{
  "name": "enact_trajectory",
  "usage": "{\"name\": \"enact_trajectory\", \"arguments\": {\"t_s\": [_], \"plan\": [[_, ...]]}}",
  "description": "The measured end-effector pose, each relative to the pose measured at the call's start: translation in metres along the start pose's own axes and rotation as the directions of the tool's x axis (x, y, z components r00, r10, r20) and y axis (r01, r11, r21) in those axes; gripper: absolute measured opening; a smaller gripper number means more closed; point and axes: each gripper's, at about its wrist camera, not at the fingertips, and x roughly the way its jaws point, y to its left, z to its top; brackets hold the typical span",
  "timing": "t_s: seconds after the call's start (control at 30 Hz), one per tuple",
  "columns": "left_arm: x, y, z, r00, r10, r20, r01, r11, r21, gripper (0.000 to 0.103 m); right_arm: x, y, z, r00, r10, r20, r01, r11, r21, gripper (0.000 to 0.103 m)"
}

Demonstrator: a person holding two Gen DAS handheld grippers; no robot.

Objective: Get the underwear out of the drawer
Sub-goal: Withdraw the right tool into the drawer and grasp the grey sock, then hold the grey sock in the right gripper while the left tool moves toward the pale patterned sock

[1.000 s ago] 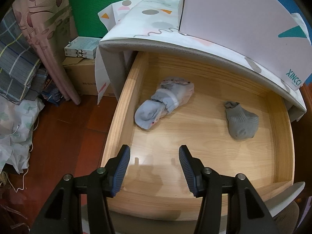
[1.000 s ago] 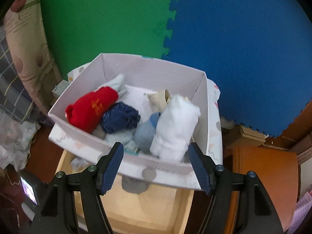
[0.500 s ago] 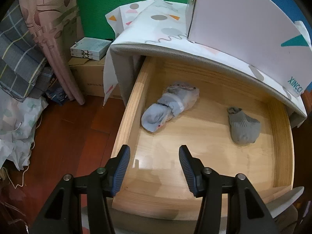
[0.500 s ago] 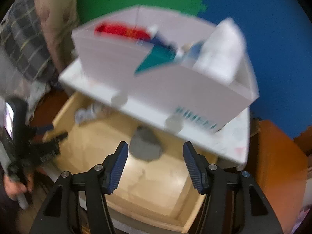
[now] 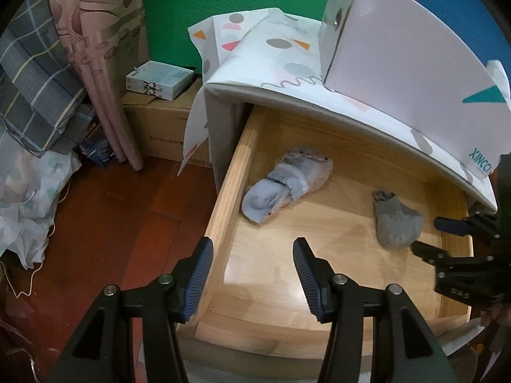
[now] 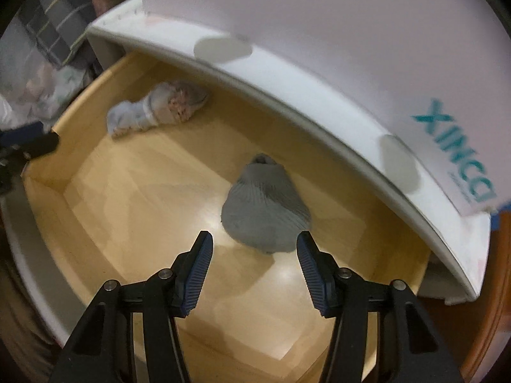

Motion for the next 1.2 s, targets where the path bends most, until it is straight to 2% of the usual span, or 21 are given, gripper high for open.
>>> {"name": "enact_trajectory", "arguments": {"t_s": [0.2,0.4,0.5,0.67,0.97,1.2], "plan": [[0.001,0.005,0.001,1.000,-0.010,-0.006,0.010,1.000,-0.026,0.053,0.023,0.004,0.004,1.000,-0.009,-0.022,0.008,0.999,-0.047,0.053],[0.000,0.001,0.000,1.000,-0.007,-0.007,0.007,1.000,-0.013,0.053,0.040,0.000,0.008,0.999,-0.002,-0.048,-0.001,0.998,-0.059,0.053],[0.001,0.001,0.000,1.000,-0.007,-0.009,0.007,1.000,-0.013,0.053,0.045,0.002,0.011,0.999,-0.017,-0.044,0.013,0.996,-0.085,0.059],[0.001,0.001,0.000,1.000,-0.007,-0.010,0.007,1.000,-0.013,0.053,0.053,0.003,0.015,0.999,-0.031,-0.044,0.027,0.995,-0.097,0.063],[0.001,0.002,0.000,1.000,-0.007,-0.009,0.007,1.000,-0.012,0.053,0.062,0.000,0.021,0.998,-0.040,-0.057,0.033,0.993,-0.110,0.063],[0.001,0.002,0.000,1.000,-0.008,-0.010,0.008,1.000,-0.012,0.053,0.057,0.009,0.013,0.996,-0.051,-0.066,0.044,0.993,-0.107,0.056]]}}
